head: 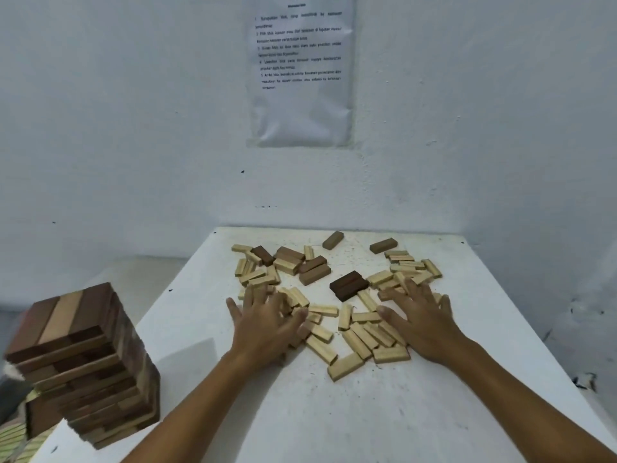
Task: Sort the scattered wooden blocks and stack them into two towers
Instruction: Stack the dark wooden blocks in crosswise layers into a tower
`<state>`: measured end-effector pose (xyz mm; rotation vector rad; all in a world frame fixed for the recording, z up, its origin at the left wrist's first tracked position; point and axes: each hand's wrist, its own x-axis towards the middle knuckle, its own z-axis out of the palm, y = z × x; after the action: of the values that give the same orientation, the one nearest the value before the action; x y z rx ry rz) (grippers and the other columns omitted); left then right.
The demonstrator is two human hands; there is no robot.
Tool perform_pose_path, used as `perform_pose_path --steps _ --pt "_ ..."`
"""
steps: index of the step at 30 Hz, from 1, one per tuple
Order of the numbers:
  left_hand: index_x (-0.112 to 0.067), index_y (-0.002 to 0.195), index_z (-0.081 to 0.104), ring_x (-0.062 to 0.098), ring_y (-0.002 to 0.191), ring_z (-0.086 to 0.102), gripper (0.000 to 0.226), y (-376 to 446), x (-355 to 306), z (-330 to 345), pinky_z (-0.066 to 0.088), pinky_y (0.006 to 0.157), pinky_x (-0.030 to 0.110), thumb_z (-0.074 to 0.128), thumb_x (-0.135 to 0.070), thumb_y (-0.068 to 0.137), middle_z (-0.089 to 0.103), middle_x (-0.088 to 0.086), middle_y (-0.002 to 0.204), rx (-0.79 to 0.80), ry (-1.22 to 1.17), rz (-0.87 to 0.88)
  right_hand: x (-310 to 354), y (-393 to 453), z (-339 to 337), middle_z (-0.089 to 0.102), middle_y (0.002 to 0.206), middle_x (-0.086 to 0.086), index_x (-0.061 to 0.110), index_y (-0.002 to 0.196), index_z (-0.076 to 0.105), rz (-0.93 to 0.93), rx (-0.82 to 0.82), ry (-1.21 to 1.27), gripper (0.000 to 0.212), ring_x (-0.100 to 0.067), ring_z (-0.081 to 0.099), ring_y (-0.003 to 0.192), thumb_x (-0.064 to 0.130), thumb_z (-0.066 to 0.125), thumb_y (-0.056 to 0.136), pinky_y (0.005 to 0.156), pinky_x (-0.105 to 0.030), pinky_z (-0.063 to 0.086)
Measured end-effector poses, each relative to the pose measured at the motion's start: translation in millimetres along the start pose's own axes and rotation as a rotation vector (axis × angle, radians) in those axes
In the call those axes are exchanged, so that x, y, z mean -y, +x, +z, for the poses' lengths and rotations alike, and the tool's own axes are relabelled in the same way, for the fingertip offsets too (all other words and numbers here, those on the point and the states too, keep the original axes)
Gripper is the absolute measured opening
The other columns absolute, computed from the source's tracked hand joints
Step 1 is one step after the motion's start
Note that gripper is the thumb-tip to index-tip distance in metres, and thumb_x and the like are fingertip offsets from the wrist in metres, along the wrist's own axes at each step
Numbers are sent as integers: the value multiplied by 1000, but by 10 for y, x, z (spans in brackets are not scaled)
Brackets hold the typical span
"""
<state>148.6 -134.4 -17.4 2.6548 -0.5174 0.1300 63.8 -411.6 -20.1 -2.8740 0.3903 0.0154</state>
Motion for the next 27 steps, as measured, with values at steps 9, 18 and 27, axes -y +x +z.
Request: perform_pose_path --steps 9,18,27 --pt "-31 122 55 37 146 6 56 1225 262 19 1 111 68 46 -71 83 25 13 155 -57 22 -289 -305 1108 -211 1 163 -5 38 153 13 183 -12 37 71 -32 0 149 72 20 91 116 -60 3" --pt "-34 146 31 39 144 9 90 1791 169 163 13 110 64 32 -88 74 21 10 156 173 193 -214 -29 1831 -233 10 163 -3 36 153 16 2 56 -19 79 -36 9 147 78 19 86 115 -60 8" --pt "-36 150 28 29 149 -1 88 1673 -1 161 8 119 48 33 -80 74 9 2 163 327 159 73 518 2046 -115 13 162 2 39 150 25 -274 77 67 62 -31 13 147 67 24 95 114 -55 12"
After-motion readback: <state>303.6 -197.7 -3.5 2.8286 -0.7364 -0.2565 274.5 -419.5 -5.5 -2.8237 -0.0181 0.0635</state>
